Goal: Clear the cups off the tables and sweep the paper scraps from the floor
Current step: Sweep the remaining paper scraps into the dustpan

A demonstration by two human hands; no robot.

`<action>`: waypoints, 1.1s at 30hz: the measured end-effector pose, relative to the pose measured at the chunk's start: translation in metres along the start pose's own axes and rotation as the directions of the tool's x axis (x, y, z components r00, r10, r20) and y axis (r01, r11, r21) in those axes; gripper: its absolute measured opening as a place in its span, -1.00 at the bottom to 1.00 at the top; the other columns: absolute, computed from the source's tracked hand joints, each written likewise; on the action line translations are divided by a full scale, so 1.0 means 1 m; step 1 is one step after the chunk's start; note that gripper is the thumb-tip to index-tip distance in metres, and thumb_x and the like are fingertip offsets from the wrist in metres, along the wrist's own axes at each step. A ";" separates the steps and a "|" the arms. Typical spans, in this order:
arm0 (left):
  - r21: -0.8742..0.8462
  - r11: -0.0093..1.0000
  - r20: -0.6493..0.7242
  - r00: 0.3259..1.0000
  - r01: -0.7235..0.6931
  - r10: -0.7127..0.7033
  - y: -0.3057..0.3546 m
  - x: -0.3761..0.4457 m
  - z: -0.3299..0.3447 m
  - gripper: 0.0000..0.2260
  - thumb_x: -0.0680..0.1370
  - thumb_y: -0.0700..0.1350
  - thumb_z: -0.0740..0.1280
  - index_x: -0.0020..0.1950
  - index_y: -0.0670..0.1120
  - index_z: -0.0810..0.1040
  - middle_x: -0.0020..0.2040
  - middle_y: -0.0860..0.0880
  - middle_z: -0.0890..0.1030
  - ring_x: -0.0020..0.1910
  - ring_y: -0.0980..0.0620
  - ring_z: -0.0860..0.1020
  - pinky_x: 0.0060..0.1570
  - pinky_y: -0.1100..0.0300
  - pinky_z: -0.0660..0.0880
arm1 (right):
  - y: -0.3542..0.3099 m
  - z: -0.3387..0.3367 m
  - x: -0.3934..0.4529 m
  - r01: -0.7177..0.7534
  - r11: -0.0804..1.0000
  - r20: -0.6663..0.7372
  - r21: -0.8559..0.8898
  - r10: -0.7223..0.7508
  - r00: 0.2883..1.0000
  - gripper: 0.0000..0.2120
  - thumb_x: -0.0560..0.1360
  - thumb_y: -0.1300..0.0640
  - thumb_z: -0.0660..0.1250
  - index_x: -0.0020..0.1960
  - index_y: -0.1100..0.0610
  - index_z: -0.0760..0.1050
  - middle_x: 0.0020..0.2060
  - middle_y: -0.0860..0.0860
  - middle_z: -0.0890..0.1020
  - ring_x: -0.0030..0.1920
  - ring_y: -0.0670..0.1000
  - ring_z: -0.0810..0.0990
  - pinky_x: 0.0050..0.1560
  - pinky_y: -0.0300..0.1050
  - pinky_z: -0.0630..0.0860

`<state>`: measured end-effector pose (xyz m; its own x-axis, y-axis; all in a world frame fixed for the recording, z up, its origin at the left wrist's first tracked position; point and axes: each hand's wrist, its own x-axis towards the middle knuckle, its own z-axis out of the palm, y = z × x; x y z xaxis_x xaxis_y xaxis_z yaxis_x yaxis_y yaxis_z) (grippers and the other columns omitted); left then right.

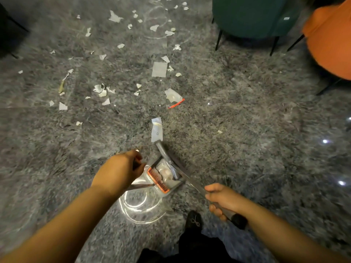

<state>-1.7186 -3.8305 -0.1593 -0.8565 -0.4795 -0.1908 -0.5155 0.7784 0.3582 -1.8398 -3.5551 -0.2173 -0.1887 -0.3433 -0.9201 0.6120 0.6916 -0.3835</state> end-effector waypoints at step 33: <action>0.033 0.971 0.006 0.971 0.239 -0.239 -0.377 -0.038 -0.156 -0.89 0.52 0.01 0.43 -0.04 0.01 0.61 -0.26 0.08 0.59 -0.26 0.05 0.60 -0.20 0.13 0.58 | -0.162 0.341 0.131 -0.001 0.934 -0.079 -0.357 -0.030 0.996 -0.87 0.60 0.31 0.13 0.12 0.24 0.38 -0.42 0.11 0.39 -0.62 -0.04 0.34 -0.64 -0.33 0.28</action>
<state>-1.4884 -4.1686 -0.1443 -0.7086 -0.6491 -0.2768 -0.7056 0.6543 0.2720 -1.7021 -3.9286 -0.2490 -0.2671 -0.3121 -0.9117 0.2972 0.8733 -0.3860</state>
